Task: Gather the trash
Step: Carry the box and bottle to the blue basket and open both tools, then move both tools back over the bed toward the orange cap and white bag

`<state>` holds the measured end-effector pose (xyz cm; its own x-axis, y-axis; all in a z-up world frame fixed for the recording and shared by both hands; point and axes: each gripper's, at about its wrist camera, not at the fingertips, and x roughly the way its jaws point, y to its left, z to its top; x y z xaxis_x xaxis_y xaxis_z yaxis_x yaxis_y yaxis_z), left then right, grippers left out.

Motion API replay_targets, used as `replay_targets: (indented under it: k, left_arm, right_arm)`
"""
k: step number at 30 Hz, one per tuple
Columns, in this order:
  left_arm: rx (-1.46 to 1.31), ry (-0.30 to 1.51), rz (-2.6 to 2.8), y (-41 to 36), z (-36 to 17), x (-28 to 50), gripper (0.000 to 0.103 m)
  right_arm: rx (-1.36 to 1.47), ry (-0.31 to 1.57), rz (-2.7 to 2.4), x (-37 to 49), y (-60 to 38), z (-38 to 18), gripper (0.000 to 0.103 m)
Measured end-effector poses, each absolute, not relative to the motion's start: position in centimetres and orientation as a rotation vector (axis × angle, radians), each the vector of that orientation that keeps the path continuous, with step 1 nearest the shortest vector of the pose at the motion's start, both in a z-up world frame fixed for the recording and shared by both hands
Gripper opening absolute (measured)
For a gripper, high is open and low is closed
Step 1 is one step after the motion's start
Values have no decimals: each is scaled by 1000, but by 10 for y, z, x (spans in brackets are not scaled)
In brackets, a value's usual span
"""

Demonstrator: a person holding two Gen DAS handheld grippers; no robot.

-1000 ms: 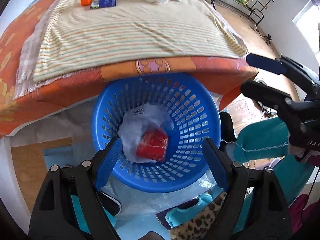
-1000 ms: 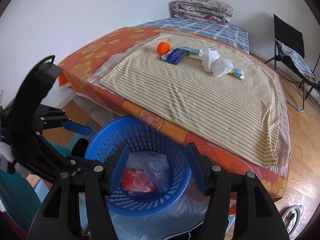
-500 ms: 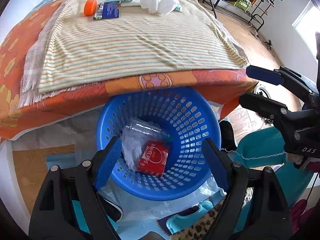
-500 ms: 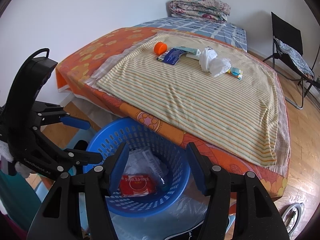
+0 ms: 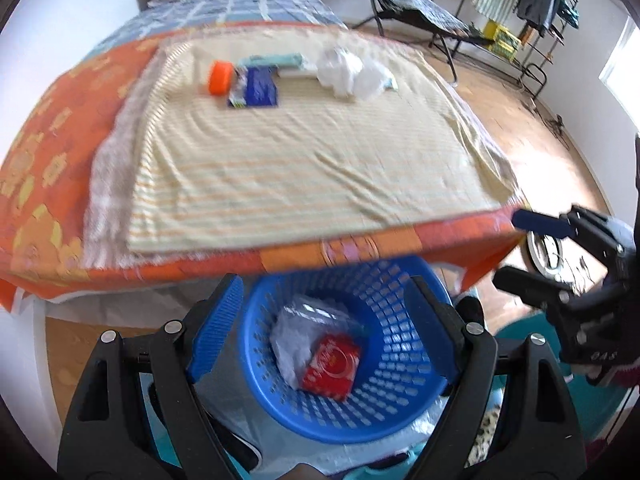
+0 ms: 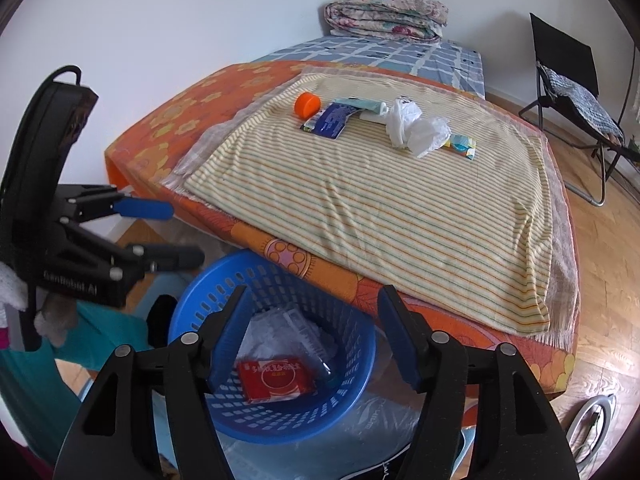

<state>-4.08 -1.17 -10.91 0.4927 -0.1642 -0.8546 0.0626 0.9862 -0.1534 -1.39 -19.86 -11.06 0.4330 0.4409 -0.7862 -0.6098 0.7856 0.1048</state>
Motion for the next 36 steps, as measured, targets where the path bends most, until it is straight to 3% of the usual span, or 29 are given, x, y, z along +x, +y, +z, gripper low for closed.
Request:
replay_targets:
  k: [9,27,36]
  left_arm:
    - [-51,988,-88,7,-91,5,85]
    - [-103,944,-14,60,-89,112,85]
    - [-151,961,1,73,-105,158,80]
  right_arm:
    - [-128,915,619,14,-207,-97,72]
    - [-54,852,548,97,-205,-68,72]
    - [-81,856,524,153,-186,-74,72]
